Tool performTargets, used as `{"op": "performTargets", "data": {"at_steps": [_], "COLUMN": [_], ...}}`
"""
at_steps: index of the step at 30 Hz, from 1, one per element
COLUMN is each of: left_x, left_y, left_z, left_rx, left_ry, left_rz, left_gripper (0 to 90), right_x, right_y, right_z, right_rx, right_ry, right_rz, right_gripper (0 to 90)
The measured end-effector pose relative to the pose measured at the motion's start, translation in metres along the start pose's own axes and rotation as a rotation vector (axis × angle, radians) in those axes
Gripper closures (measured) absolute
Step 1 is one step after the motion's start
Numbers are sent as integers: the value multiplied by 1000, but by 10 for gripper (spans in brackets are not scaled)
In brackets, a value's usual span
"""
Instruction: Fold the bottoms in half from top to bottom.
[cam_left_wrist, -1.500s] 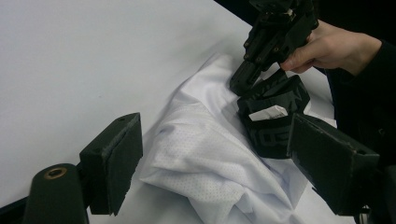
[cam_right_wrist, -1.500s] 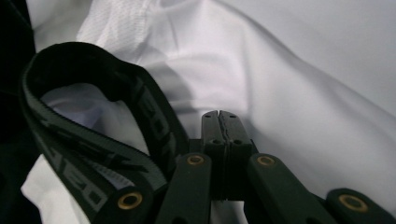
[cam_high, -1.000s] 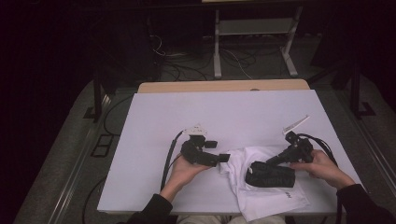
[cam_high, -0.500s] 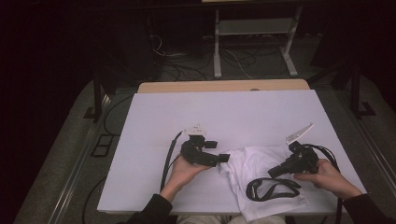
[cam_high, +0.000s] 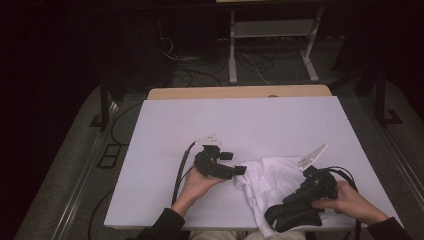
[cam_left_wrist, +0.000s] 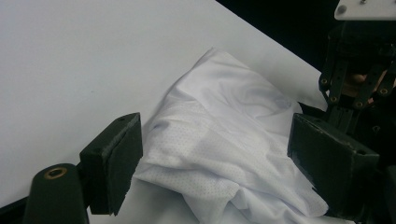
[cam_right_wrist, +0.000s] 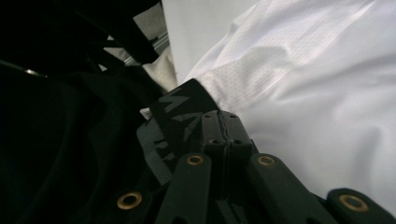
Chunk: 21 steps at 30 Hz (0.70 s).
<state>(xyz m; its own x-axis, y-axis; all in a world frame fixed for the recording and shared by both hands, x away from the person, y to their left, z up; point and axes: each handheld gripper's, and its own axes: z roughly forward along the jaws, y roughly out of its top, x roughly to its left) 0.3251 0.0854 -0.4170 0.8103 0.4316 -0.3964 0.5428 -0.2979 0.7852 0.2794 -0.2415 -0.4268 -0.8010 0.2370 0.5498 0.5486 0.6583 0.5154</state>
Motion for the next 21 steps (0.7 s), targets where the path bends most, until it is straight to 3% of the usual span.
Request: {"op": "performTargets", "data": {"at_steps": [10, 18, 21], "left_x": [3, 6, 6], "left_y": [-1, -2, -2], "left_z": [1, 4, 5], "left_rx": [5, 13, 14], "left_ry": [-5, -8, -10], "left_rz": [-26, -47, -47], "left_gripper": [163, 155, 153], "right_x": [-2, 0, 0], "right_y": [-9, -10, -10], "right_z": [21, 23, 22], "right_rx": [107, 114, 110], "right_ry": [4, -3, 4], "right_rz": [10, -3, 1], "right_gripper": [881, 881, 830]}}
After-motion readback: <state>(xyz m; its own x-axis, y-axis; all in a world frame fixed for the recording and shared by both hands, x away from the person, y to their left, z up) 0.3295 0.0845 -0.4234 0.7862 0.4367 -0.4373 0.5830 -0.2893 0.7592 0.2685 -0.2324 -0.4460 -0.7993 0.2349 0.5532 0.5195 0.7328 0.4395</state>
